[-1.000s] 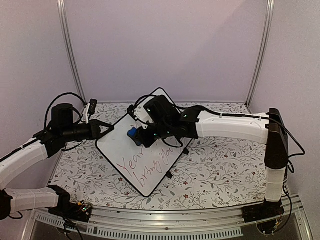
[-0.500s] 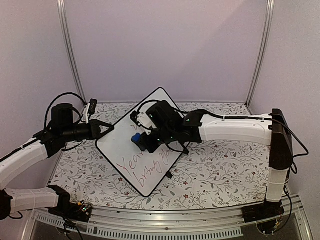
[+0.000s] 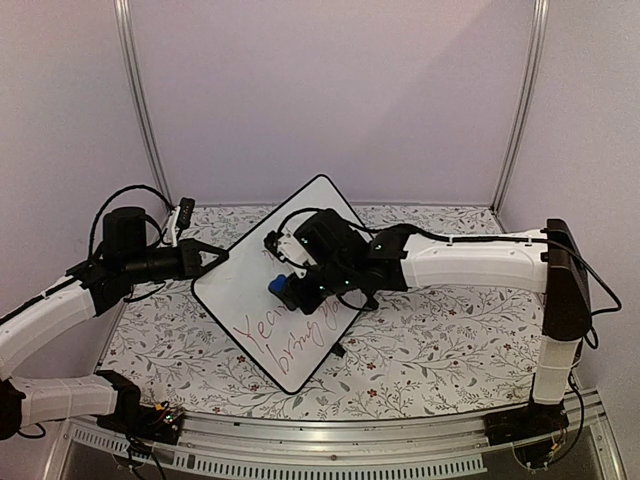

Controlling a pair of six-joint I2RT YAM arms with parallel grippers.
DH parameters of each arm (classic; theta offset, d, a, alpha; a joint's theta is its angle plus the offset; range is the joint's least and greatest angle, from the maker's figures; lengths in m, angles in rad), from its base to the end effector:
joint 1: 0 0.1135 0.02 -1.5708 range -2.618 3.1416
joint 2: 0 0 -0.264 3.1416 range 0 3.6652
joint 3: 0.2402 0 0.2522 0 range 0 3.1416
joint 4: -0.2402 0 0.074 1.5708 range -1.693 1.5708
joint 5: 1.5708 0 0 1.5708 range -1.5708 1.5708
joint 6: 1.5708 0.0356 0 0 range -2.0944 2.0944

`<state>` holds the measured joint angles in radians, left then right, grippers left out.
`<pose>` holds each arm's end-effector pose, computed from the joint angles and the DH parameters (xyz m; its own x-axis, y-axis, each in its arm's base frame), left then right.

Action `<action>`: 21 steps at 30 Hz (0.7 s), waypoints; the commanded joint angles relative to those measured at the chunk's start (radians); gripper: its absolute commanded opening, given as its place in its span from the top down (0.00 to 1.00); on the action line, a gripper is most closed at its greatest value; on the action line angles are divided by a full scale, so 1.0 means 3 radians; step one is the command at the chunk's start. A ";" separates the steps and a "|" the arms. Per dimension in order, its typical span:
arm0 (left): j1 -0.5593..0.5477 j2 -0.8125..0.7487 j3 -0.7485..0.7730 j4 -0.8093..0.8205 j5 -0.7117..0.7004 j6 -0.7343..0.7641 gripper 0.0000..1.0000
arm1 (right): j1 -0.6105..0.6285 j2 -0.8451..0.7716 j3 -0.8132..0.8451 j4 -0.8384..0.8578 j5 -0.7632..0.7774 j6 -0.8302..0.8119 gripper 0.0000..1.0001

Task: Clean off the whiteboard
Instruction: Erase the whiteboard at the center of the board.

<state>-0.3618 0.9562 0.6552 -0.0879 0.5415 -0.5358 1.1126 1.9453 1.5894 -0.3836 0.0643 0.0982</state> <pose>0.1957 -0.0937 0.2742 -0.6875 -0.2076 -0.6959 0.4633 0.6125 -0.6404 0.2002 0.4008 0.2563 -0.3824 -0.5540 -0.7395 -0.8406 0.5409 0.0293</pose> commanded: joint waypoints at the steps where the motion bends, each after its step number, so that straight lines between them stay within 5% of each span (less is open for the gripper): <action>1: -0.0056 -0.0028 0.0022 0.0238 0.0296 0.0081 1.00 | 0.0024 -0.0008 -0.0155 -0.0314 0.0036 0.0051 0.99; 11: -0.0057 -0.0007 0.0025 0.0238 0.0300 0.0078 1.00 | 0.0034 -0.0086 -0.0230 -0.0337 0.0087 0.0051 0.99; 21: -0.0054 0.0008 0.0022 0.0240 0.0287 0.0076 1.00 | 0.0075 -0.0168 0.0292 -0.0317 0.0157 -0.0096 0.99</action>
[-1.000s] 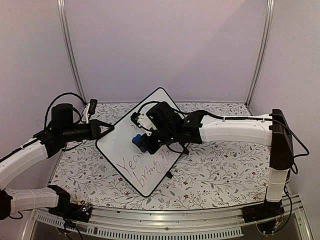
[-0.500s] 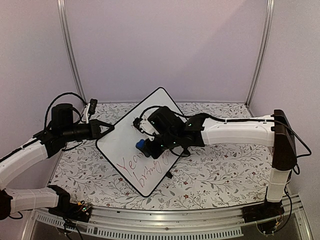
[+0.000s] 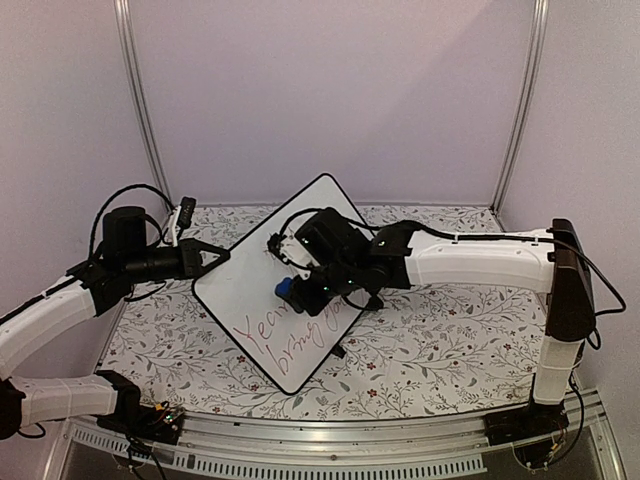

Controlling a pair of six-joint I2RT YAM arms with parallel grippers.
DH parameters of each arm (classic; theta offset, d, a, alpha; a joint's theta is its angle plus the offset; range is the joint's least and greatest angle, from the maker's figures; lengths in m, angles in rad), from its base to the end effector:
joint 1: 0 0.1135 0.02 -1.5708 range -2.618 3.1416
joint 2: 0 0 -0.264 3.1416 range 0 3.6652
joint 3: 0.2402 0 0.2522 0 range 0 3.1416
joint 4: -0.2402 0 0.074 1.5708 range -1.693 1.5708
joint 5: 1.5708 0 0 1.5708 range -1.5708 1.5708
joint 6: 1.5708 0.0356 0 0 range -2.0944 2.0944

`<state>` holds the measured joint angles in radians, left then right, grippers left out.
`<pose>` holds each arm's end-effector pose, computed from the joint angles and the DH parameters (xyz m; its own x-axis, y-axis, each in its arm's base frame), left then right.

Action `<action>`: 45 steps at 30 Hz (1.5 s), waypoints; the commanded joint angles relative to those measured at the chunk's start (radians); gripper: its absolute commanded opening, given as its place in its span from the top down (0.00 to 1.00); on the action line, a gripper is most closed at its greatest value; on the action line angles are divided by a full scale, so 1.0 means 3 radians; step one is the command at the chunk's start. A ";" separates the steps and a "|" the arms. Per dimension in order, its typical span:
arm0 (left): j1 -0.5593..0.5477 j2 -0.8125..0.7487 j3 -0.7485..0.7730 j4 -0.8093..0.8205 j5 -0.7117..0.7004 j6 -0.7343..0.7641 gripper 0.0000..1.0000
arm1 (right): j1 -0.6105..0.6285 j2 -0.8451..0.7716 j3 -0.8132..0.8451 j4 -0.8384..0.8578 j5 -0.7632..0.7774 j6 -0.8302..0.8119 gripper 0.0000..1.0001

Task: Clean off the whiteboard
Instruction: Erase the whiteboard at the center of the board.

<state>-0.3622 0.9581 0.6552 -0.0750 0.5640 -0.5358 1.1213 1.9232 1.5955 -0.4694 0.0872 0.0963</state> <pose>0.1958 -0.0946 0.2753 -0.6868 -0.2012 -0.6985 0.4809 0.5949 -0.6441 0.1935 0.3939 0.2609 -0.3931 -0.5944 -0.7015 -0.8369 0.5474 0.0052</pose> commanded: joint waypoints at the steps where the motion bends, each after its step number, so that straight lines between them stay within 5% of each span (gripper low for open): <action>1: -0.0051 0.0002 0.0021 0.0194 0.0211 0.0077 1.00 | 0.0065 -0.0109 0.0333 -0.0019 0.0070 -0.0114 0.99; 12: -0.0050 0.0002 0.0025 0.0198 0.0206 0.0078 1.00 | 0.0282 0.0268 0.0807 -0.0169 0.0093 -0.0285 0.99; 45: -0.0046 -0.0023 0.0020 0.0195 0.0210 0.0082 1.00 | 0.0234 -0.0041 0.0052 0.0087 -0.0001 -0.0123 0.99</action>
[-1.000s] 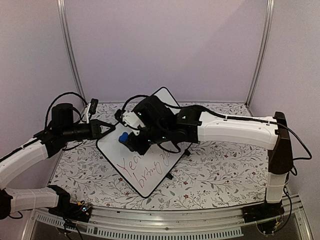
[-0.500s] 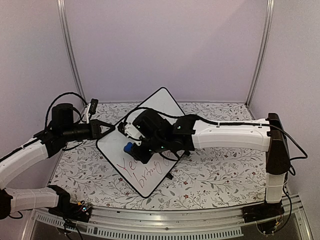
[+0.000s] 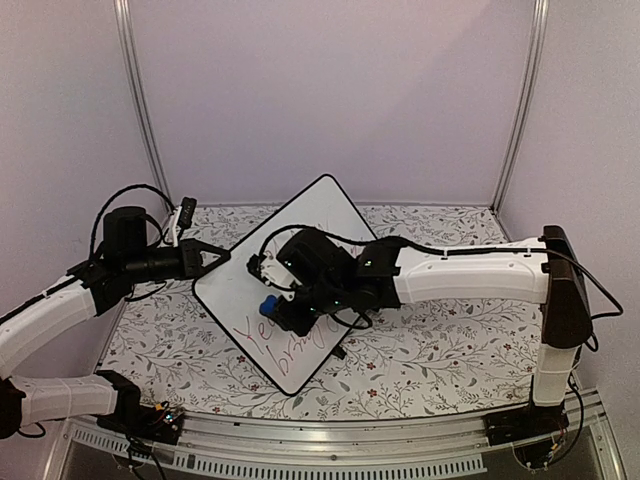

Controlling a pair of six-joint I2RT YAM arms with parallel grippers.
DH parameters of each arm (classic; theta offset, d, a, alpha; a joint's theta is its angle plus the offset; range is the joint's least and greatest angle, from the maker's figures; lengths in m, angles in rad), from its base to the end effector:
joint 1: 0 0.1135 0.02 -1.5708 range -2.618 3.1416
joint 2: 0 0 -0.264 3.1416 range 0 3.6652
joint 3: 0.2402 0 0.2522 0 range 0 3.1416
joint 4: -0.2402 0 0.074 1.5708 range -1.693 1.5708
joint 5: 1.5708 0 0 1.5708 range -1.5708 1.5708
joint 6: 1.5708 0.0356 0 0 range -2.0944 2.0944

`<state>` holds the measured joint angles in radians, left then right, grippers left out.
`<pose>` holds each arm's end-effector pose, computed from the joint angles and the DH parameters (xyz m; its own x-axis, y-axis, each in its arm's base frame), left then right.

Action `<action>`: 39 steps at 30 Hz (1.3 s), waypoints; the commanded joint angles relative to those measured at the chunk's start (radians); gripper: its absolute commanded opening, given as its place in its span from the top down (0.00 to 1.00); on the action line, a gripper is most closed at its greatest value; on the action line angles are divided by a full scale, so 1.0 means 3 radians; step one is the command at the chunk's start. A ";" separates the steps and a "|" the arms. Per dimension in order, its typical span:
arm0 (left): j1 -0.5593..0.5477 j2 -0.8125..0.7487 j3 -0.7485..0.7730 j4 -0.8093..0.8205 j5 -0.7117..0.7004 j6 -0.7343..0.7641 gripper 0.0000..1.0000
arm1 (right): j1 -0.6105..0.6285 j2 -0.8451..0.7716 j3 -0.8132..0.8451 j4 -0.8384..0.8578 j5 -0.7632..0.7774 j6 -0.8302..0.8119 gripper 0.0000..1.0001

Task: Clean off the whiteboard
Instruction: Erase the whiteboard at the center of the board.

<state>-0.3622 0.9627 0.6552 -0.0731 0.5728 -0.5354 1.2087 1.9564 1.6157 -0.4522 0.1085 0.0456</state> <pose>0.1964 -0.0950 0.2746 -0.6908 -0.1968 -0.6958 0.4836 0.5897 -0.6468 0.1619 0.4166 0.2549 -0.2932 -0.6462 -0.7046 -0.8903 0.4532 -0.0451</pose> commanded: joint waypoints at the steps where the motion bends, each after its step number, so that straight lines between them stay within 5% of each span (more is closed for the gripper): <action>1: -0.0047 -0.0046 0.0020 0.0189 0.0175 0.0089 0.96 | -0.0069 -0.0199 -0.0008 0.0062 -0.0075 0.0057 0.99; 11: -0.0042 -0.0060 0.0164 0.0116 0.0033 0.0202 0.62 | -0.0167 -0.0584 -0.0084 0.0118 0.0039 0.0068 0.98; 18: -0.0046 0.0186 0.0902 -0.0491 -0.0328 0.0386 0.20 | -0.0361 -0.0826 -0.0177 0.0083 0.0131 0.0113 0.98; 25: -0.0052 0.0880 0.1484 -0.0827 -0.0385 0.0486 0.14 | -0.0471 -0.0820 -0.0109 0.0062 0.0248 0.0088 0.96; 39: -0.0086 0.1117 0.1089 -0.0325 0.0046 0.0505 0.22 | -0.0506 -0.0770 -0.0098 0.0059 0.0191 0.0150 0.96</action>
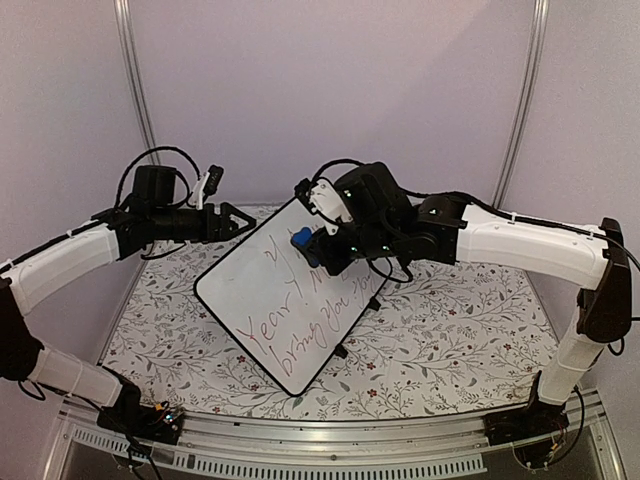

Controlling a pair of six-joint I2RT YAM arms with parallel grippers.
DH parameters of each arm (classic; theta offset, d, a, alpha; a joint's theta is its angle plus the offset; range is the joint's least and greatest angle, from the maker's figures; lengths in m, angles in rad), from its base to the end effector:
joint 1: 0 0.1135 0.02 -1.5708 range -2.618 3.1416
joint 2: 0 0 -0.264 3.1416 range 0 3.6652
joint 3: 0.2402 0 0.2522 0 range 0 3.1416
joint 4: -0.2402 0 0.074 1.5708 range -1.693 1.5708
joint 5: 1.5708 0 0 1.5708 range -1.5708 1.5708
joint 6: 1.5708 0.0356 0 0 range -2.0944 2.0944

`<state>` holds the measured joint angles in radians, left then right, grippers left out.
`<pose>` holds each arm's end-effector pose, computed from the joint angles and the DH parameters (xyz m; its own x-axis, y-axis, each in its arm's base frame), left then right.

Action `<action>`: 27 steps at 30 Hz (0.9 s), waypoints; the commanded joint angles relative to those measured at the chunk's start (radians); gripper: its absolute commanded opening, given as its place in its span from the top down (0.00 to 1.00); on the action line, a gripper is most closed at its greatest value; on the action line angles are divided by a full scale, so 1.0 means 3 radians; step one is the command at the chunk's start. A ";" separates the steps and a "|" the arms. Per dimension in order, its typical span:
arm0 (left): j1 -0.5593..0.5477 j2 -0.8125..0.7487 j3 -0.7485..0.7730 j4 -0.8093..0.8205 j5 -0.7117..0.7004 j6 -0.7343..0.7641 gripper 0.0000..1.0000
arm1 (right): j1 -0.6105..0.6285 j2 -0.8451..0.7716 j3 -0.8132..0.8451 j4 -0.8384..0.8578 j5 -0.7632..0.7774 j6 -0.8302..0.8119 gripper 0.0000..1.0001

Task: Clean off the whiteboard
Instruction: Erase the whiteboard at the center of the board.

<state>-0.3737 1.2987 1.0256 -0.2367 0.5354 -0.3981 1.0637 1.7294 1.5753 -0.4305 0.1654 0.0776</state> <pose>0.2656 -0.1237 0.3084 -0.7012 -0.0832 -0.7081 0.4955 0.6573 -0.5679 0.2013 0.3503 0.3357 -0.3289 -0.4345 -0.8385 -0.7724 0.6346 -0.0259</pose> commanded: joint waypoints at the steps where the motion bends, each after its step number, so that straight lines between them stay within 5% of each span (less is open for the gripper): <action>1: -0.0049 -0.0005 -0.0199 0.0268 0.0187 0.0040 0.22 | -0.0023 -0.0017 0.0036 -0.0008 0.0004 0.0038 0.96; 27: 0.0376 -0.0200 -0.0385 0.0562 0.0394 -0.0267 0.23 | -0.0334 0.0170 0.0286 -0.0032 -0.0346 -0.0157 0.97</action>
<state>-0.2604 1.2686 0.9344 -0.0937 0.6518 -0.4721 0.9718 1.7672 1.6096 -0.4206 0.0856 0.0296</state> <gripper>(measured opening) 0.776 0.183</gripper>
